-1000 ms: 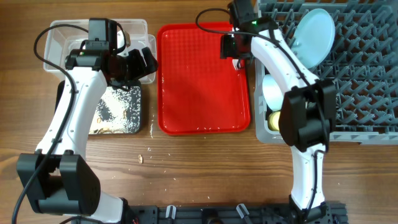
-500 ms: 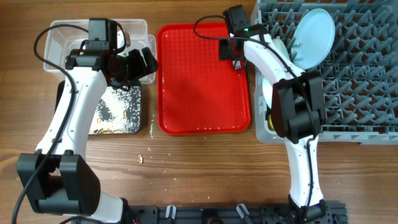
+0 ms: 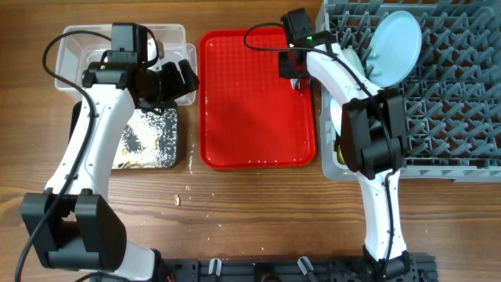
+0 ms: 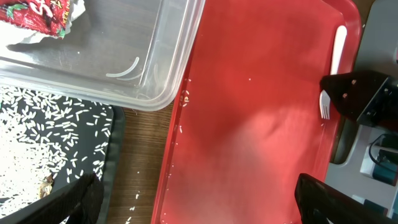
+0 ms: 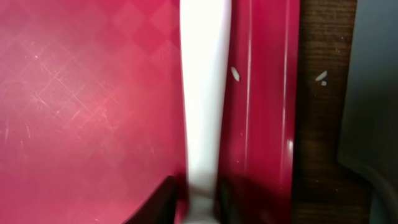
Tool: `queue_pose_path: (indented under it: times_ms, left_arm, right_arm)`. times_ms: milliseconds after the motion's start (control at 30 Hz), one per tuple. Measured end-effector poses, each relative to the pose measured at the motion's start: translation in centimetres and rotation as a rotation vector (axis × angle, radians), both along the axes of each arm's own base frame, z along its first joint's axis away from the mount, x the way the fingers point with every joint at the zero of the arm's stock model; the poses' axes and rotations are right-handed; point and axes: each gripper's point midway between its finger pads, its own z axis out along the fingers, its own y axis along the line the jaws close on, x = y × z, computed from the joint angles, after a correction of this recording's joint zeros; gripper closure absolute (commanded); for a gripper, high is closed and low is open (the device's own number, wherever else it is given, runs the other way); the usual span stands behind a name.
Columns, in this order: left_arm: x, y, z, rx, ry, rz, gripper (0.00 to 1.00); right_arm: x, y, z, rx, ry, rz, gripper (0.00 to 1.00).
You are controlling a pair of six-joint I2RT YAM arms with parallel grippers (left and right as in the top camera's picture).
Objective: Sort waste into correct bins and load items into the dishwasher rack
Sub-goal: 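Move the right gripper to the white fork and grasp it, then carry the white fork to the dish rack and drop it in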
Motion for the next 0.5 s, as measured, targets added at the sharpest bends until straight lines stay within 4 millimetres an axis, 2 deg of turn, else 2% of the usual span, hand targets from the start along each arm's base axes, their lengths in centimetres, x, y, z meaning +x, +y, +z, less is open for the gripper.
queue_pose_path:
  times_ms: [267, 500]
  left_arm:
    - [0.0, 0.0, 0.0, 0.0, 0.0, 0.0, 0.0]
    - [0.0, 0.0, 0.0, 0.0, 0.0, 0.0, 0.0]
  right_arm:
    - [-0.7, -0.2, 0.0, -0.013, 0.033, 0.007, 0.95]
    - [-2.9, -0.7, -0.1, -0.033, 0.13, 0.01, 0.95]
